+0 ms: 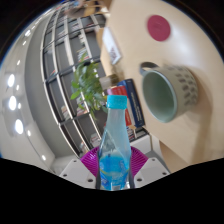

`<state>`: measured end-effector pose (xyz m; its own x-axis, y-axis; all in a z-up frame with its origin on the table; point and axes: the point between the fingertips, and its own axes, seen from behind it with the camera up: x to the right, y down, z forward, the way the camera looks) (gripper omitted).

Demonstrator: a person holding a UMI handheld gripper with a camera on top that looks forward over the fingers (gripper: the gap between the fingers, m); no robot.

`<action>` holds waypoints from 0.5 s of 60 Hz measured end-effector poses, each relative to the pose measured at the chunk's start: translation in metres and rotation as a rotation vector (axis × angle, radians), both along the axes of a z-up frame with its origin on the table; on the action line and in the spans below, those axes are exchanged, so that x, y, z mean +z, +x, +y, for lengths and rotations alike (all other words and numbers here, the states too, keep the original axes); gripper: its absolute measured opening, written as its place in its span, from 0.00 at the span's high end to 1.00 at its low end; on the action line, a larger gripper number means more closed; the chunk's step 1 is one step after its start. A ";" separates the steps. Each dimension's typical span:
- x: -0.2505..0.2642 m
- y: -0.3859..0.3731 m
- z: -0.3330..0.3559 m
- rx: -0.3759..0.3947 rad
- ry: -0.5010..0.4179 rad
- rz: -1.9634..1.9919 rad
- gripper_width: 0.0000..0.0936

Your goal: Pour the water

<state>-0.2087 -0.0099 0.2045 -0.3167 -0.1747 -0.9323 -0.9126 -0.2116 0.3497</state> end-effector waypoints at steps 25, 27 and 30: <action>0.111 0.118 0.008 0.005 0.271 -1.390 0.56; 0.108 0.133 0.009 0.007 0.261 -1.476 0.56; 0.094 0.153 0.008 0.017 0.240 -1.581 0.55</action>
